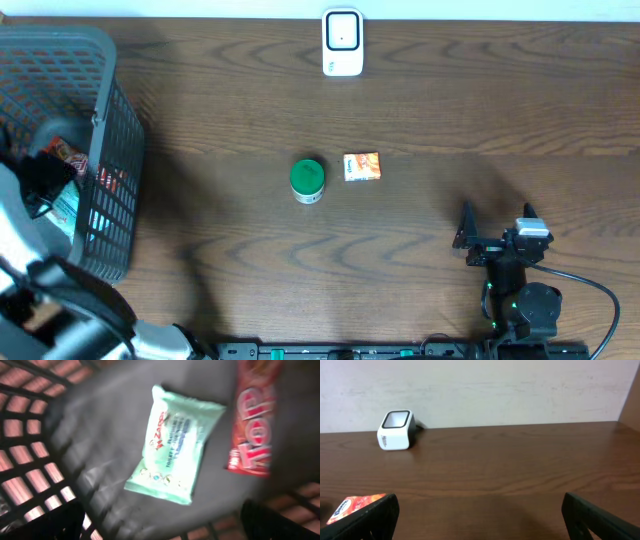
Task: Scan the item barcode
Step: 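Reach into the basket and grasp the mint-green wipes pack with left gripper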
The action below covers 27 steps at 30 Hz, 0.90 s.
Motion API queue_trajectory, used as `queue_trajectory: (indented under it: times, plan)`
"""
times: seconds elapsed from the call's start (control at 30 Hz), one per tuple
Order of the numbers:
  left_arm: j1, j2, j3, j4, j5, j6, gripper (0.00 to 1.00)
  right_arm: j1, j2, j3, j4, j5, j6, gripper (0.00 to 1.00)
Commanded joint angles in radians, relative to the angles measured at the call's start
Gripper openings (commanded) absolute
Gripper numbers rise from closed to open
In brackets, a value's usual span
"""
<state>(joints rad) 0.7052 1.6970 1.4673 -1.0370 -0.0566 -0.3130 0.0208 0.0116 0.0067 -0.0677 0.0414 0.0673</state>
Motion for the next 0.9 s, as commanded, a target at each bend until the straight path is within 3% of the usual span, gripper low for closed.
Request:
queue_trajectory:
  times: [0.0, 0.67, 0.7, 0.77, 0.87]
  plan:
    - [0.002, 0.095, -0.018, 0.015, -0.019, 0.01, 1.0, 0.007, -0.006, -0.001, -0.003, 0.005, -0.005, 0.99]
    - [0.002, 0.318, -0.119, 0.168, -0.004, 0.051, 0.99, 0.007, -0.006, -0.001, -0.003, 0.005, -0.005, 0.99]
    - [0.002, 0.322, -0.122, 0.167, -0.004, 0.051, 0.91, 0.007, -0.006, -0.001, -0.003, 0.005, -0.005, 0.99]
    - [0.002, 0.323, -0.122, 0.164, -0.005, 0.051, 0.59, 0.007, -0.006, -0.001, -0.003, 0.005, -0.005, 0.99]
    - [0.002, 0.313, -0.119, 0.15, -0.008, 0.051, 0.31, 0.007, -0.006, -0.001, -0.003, 0.005, -0.005, 0.99]
